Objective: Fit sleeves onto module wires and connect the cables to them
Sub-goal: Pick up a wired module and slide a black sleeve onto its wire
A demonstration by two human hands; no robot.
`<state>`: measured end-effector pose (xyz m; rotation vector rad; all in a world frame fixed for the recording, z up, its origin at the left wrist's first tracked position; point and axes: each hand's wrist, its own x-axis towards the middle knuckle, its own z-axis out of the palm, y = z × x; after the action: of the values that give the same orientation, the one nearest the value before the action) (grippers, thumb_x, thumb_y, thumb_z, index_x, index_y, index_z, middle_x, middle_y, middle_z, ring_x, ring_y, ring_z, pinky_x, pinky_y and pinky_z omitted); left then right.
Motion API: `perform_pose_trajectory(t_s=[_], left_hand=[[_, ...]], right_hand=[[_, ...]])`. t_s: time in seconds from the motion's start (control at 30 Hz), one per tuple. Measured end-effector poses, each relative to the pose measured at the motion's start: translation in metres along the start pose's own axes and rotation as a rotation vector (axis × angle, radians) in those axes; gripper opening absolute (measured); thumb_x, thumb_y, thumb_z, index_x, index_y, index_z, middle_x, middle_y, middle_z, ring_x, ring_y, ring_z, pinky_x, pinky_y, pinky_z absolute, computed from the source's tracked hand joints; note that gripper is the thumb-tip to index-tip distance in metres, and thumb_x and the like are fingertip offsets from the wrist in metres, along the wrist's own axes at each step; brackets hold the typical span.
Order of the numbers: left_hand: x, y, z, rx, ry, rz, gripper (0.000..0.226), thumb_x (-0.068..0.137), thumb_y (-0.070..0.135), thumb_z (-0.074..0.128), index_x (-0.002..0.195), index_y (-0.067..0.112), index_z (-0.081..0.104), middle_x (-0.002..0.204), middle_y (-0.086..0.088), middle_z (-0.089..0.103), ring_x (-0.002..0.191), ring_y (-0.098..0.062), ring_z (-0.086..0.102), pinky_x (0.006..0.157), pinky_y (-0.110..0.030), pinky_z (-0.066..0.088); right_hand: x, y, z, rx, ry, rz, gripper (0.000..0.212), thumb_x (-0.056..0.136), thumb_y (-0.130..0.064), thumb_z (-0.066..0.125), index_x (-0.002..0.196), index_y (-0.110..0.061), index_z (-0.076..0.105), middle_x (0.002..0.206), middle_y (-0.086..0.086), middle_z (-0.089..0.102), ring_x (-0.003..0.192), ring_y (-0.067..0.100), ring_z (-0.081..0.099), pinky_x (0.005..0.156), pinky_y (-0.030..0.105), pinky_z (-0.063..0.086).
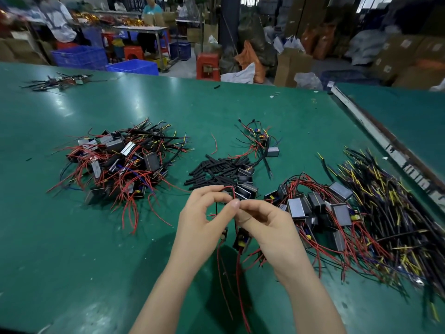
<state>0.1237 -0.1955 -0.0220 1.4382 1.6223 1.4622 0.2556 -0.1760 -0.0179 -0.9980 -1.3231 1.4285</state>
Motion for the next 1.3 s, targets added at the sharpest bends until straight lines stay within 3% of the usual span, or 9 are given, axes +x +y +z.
perform_pose_trajectory(t_s=[0.17, 0.3, 0.47, 0.63, 0.73, 0.9, 0.97, 1.17, 1.3], left_hand=[[-0.003, -0.002, -0.003, -0.052, -0.02, 0.03, 0.008, 0.079, 0.022, 0.073, 0.075, 0.029, 0.071, 0.113, 0.014, 0.059, 0.107, 0.011, 0.051, 0.083, 0.0, 0.032], [-0.005, -0.003, -0.002, -0.1, 0.052, 0.005, 0.009, 0.081, 0.017, 0.071, 0.075, 0.022, 0.068, 0.114, 0.011, 0.061, 0.106, 0.009, 0.053, 0.089, -0.005, 0.033], [0.001, -0.005, -0.023, -0.872, 0.26, -0.221, 0.002, 0.08, 0.017, 0.059, 0.08, 0.018, 0.057, 0.099, 0.003, 0.072, 0.095, -0.011, 0.067, 0.086, -0.025, 0.047], [-0.001, -0.007, -0.026, -1.185, 0.318, -0.333, 0.007, 0.081, 0.016, 0.057, 0.087, 0.016, 0.053, 0.09, 0.002, 0.072, 0.086, -0.014, 0.071, 0.074, -0.026, 0.057], [-0.002, -0.007, -0.018, -1.173, 0.265, -0.395, 0.01, 0.08, 0.016, 0.058, 0.089, 0.013, 0.055, 0.088, -0.001, 0.072, 0.08, -0.013, 0.071, 0.067, -0.025, 0.057], [-0.002, -0.016, -0.011, -1.179, 0.286, -0.449, 0.013, 0.083, 0.017, 0.059, 0.095, 0.013, 0.056, 0.083, 0.001, 0.071, 0.068, -0.006, 0.066, 0.058, -0.017, 0.053], [-0.002, -0.019, -0.009, -1.15, 0.276, -0.42, 0.015, 0.079, 0.019, 0.061, 0.093, 0.018, 0.058, 0.08, 0.005, 0.07, 0.066, -0.004, 0.064, 0.057, -0.015, 0.05], [-0.011, -0.02, 0.014, -0.568, 0.211, -0.152, 0.019, 0.081, 0.032, 0.057, 0.094, 0.022, 0.066, 0.099, 0.012, 0.071, 0.091, 0.005, 0.062, 0.077, -0.009, 0.045], [-0.014, -0.021, 0.024, -0.559, 0.118, -0.087, 0.02, 0.09, 0.031, 0.046, 0.101, 0.021, 0.059, 0.109, 0.009, 0.07, 0.103, -0.005, 0.064, 0.083, -0.015, 0.047]], right_hand=[[-0.006, 0.003, 0.002, -0.062, -0.028, 0.011, 0.005, 0.091, -0.015, 0.062, 0.09, -0.016, 0.067, 0.067, -0.012, 0.063, 0.064, 0.002, 0.052, 0.061, 0.015, 0.046], [-0.004, 0.011, 0.004, 0.112, 0.116, 0.083, 0.007, 0.094, -0.009, 0.056, 0.089, -0.012, 0.06, 0.067, -0.006, 0.059, 0.057, 0.002, 0.055, 0.055, 0.016, 0.048], [-0.001, 0.007, -0.011, 0.612, 0.26, 0.062, 0.015, 0.094, -0.008, 0.049, 0.082, -0.016, 0.054, 0.066, -0.009, 0.063, 0.063, 0.006, 0.06, 0.059, 0.018, 0.046], [-0.004, 0.003, -0.006, 0.779, 0.154, -0.011, 0.008, 0.08, -0.017, 0.054, 0.088, -0.018, 0.054, 0.111, 0.004, 0.071, 0.1, 0.016, 0.066, 0.078, 0.026, 0.051], [-0.003, 0.002, -0.004, 0.683, 0.038, -0.044, 0.008, 0.082, -0.019, 0.053, 0.085, -0.021, 0.06, 0.117, 0.01, 0.068, 0.108, 0.019, 0.065, 0.077, 0.024, 0.055], [-0.003, 0.012, -0.004, 0.529, -0.052, -0.014, 0.017, 0.081, -0.02, 0.058, 0.096, -0.013, 0.057, 0.075, 0.002, 0.067, 0.077, 0.015, 0.065, 0.074, 0.021, 0.053], [-0.005, 0.018, -0.002, 0.425, -0.086, 0.015, 0.028, 0.08, -0.021, 0.06, 0.106, -0.011, 0.06, 0.077, 0.003, 0.07, 0.081, 0.014, 0.067, 0.079, 0.021, 0.053], [-0.007, 0.027, 0.012, 0.183, -0.101, 0.02, 0.013, 0.071, -0.032, 0.07, 0.083, -0.028, 0.073, 0.085, -0.006, 0.07, 0.082, 0.007, 0.063, 0.087, 0.036, 0.054], [-0.007, 0.027, 0.013, 0.088, -0.044, -0.088, 0.008, 0.077, -0.026, 0.068, 0.084, -0.028, 0.07, 0.11, 0.018, 0.058, 0.092, 0.014, 0.061, 0.09, 0.044, 0.053]])
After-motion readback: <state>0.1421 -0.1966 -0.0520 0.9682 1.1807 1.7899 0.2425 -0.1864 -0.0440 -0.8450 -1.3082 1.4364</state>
